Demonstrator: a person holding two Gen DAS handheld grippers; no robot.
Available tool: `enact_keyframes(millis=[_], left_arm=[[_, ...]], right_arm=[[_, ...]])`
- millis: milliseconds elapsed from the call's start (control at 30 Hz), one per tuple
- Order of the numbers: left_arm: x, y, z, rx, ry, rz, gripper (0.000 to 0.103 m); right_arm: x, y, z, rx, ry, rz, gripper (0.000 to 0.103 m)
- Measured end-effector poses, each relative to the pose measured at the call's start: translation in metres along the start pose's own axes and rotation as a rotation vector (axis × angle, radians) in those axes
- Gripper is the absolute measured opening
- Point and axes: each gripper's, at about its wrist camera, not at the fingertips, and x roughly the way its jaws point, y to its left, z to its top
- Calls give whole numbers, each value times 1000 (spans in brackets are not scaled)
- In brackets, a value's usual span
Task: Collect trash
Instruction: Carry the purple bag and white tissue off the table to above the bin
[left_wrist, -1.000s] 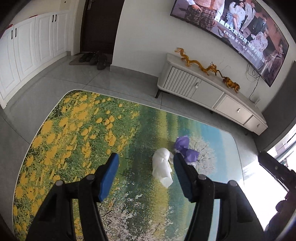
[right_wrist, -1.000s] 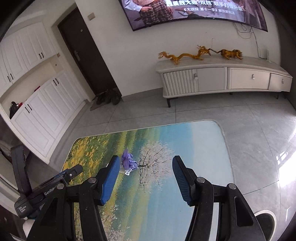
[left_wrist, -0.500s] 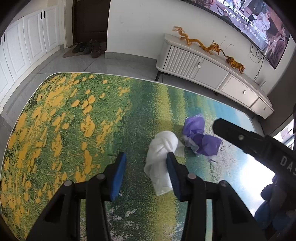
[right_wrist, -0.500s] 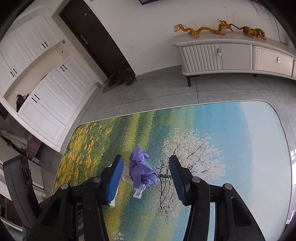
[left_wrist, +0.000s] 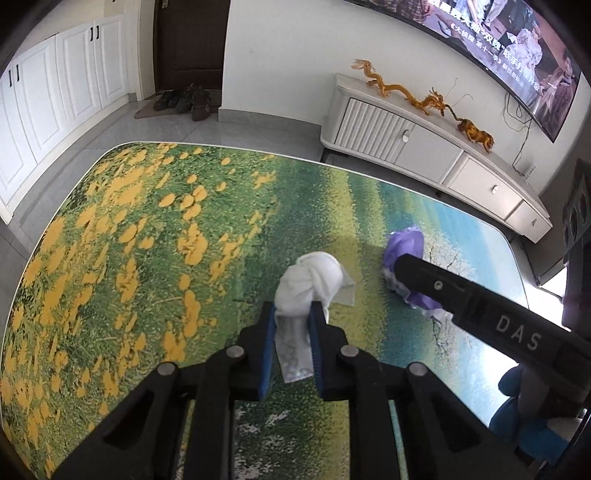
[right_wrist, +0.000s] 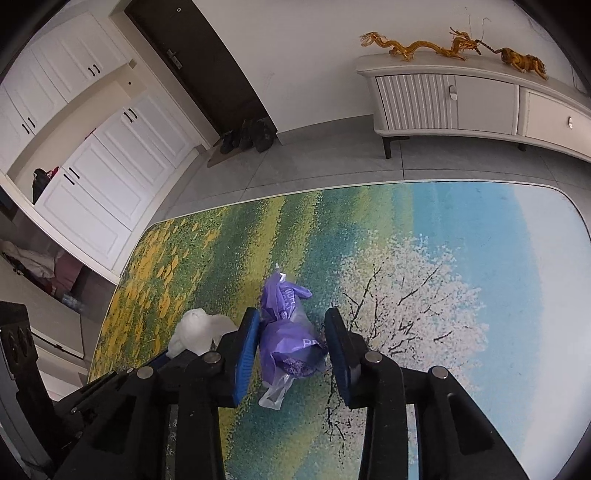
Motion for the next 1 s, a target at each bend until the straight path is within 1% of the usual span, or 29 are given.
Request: enact_keyframes(millis=[167, 300, 400, 500, 700, 1000], left_arm=[[-8, 4, -8, -13, -10, 13, 12], [-16, 7, -19, -22, -15, 8, 10], [-26, 8, -29, -24, -19, -8, 9], [-39, 1, -38, 1, -31, -22, 9], [-67, -23, -65, 56, -44, -84, 9], [-126, -65, -98, 150, -94, -216, 9]], right_arm=[[-2, 11, -10, -50, 5, -37, 32], [-12, 17, -26, -88, 12, -68, 31], [-25, 15, -41, -85, 5, -90, 30], [-44, 8, -60, -58, -12, -95, 30], [-97, -5, -94, 15, -73, -97, 30], [-178, -19, -141, 87, -178, -140, 30]])
